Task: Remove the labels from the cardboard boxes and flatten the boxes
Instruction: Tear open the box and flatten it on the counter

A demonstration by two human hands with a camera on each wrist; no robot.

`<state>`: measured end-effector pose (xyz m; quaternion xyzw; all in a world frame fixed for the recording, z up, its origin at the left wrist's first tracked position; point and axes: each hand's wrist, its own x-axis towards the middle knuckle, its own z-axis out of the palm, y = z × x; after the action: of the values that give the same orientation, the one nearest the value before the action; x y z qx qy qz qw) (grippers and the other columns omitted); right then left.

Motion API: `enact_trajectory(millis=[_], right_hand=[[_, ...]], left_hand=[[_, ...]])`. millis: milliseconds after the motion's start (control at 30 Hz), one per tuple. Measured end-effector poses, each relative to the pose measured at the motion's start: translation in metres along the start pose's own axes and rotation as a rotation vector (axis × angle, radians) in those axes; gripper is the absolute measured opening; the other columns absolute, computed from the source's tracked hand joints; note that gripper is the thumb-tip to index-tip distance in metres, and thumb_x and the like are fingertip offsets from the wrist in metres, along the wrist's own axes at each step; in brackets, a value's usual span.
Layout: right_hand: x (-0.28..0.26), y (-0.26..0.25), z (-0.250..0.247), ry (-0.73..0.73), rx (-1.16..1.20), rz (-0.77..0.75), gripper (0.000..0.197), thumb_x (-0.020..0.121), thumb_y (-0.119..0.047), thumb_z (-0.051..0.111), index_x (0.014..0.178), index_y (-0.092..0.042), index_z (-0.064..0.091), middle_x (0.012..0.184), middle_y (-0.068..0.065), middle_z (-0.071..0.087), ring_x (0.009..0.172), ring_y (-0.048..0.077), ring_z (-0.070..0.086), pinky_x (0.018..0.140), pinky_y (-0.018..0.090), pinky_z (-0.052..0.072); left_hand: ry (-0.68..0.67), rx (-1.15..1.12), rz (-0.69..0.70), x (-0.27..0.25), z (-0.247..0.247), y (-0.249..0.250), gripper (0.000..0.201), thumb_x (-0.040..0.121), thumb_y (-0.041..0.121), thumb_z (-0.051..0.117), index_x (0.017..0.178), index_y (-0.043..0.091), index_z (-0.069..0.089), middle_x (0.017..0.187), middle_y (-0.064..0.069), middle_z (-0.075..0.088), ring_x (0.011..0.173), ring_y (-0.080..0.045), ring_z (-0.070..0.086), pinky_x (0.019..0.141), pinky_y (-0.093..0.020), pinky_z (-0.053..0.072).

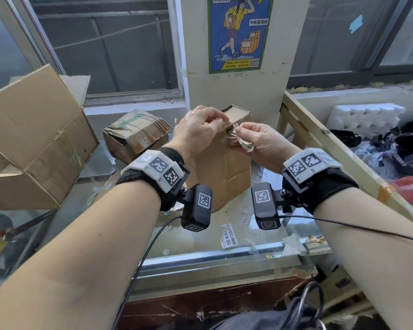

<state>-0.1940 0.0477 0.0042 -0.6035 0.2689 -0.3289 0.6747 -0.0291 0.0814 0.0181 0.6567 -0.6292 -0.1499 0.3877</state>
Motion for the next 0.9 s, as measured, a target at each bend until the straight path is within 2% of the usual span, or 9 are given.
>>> enact_trajectory(millis=[167, 267, 367, 467, 533, 600, 700, 767, 900], right_hand=[[0.001, 0.0, 0.003, 0.055, 0.037, 0.007, 0.021, 0.1, -0.006, 0.04, 0.092, -0.001, 0.059, 0.087, 0.01, 0.063, 0.076, 0.015, 0.062, 0.081, 0.027, 0.052], [0.0, 0.003, 0.005, 0.069, 0.031, 0.022, 0.021, 0.099, -0.008, 0.041, 0.091, -0.003, 0.059, 0.089, 0.01, 0.062, 0.079, 0.016, 0.059, 0.087, 0.031, 0.049], [-0.001, 0.01, 0.009, 0.124, -0.045, -0.006, 0.022, 0.1, -0.009, 0.04, 0.088, -0.005, 0.058, 0.087, 0.009, 0.061, 0.077, 0.014, 0.057, 0.082, 0.03, 0.049], [0.0, 0.017, 0.01, 0.182, -0.171, -0.069, 0.021, 0.1, -0.013, 0.045, 0.086, -0.007, 0.059, 0.086, 0.013, 0.056, 0.082, 0.025, 0.05, 0.086, 0.041, 0.042], [0.0, 0.021, 0.009, 0.201, -0.164, -0.068, 0.019, 0.098, -0.017, 0.048, 0.085, -0.009, 0.06, 0.088, 0.014, 0.056, 0.088, 0.027, 0.048, 0.088, 0.043, 0.04], [-0.001, 0.025, 0.009, 0.216, -0.151, -0.063, 0.019, 0.098, -0.015, 0.047, 0.086, -0.007, 0.059, 0.087, 0.015, 0.055, 0.085, 0.027, 0.048, 0.084, 0.04, 0.04], [-0.003, 0.036, 0.011, 0.229, -0.134, -0.045, 0.02, 0.099, -0.009, 0.044, 0.089, 0.002, 0.058, 0.081, 0.012, 0.052, 0.073, 0.02, 0.046, 0.071, 0.029, 0.038], [-0.004, 0.041, 0.01, 0.241, -0.07, -0.011, 0.022, 0.098, -0.011, 0.047, 0.097, 0.007, 0.059, 0.092, 0.015, 0.054, 0.081, 0.023, 0.048, 0.075, 0.031, 0.04], [-0.003, 0.036, 0.011, 0.227, 0.021, 0.072, 0.017, 0.098, -0.015, 0.048, 0.094, -0.007, 0.062, 0.094, 0.014, 0.062, 0.087, 0.024, 0.058, 0.093, 0.044, 0.045]], left_hand=[[-0.026, 0.041, -0.019, -0.002, -0.001, 0.004, 0.014, 0.093, 0.034, 0.052, 0.094, 0.043, 0.063, 0.116, 0.01, 0.057, 0.115, -0.013, 0.049, 0.103, -0.042, 0.037], [-0.044, 0.042, -0.032, -0.004, -0.003, 0.005, 0.015, 0.081, 0.045, 0.05, 0.089, 0.046, 0.062, 0.113, 0.012, 0.056, 0.114, -0.013, 0.05, 0.102, -0.043, 0.039], [-0.057, 0.06, -0.04, -0.005, -0.004, 0.005, 0.021, 0.074, 0.051, 0.048, 0.091, 0.048, 0.061, 0.114, 0.013, 0.049, 0.119, -0.014, 0.044, 0.104, -0.045, 0.036], [-0.056, 0.12, -0.023, -0.005, -0.004, 0.004, 0.022, 0.077, 0.058, 0.064, 0.095, 0.047, 0.061, 0.121, 0.012, 0.047, 0.125, -0.013, 0.038, 0.107, -0.044, 0.032], [-0.042, 0.151, -0.007, -0.006, -0.003, 0.004, 0.021, 0.078, 0.057, 0.069, 0.095, 0.048, 0.061, 0.126, 0.012, 0.048, 0.127, -0.013, 0.038, 0.108, -0.042, 0.032], [-0.034, 0.147, -0.01, -0.006, -0.002, 0.004, 0.017, 0.081, 0.054, 0.067, 0.096, 0.048, 0.062, 0.128, 0.012, 0.05, 0.125, -0.012, 0.042, 0.107, -0.041, 0.034], [-0.02, 0.11, -0.045, -0.005, -0.002, 0.004, 0.015, 0.084, 0.052, 0.064, 0.099, 0.047, 0.064, 0.124, 0.011, 0.054, 0.118, -0.012, 0.049, 0.104, -0.041, 0.039], [-0.022, 0.106, -0.05, -0.004, -0.003, 0.003, 0.016, 0.085, 0.051, 0.064, 0.1, 0.047, 0.064, 0.124, 0.011, 0.054, 0.117, -0.012, 0.05, 0.104, -0.041, 0.04], [-0.027, 0.124, -0.058, -0.004, -0.003, 0.002, 0.013, 0.088, 0.05, 0.061, 0.101, 0.048, 0.062, 0.127, 0.012, 0.053, 0.119, -0.013, 0.049, 0.104, -0.042, 0.039]])
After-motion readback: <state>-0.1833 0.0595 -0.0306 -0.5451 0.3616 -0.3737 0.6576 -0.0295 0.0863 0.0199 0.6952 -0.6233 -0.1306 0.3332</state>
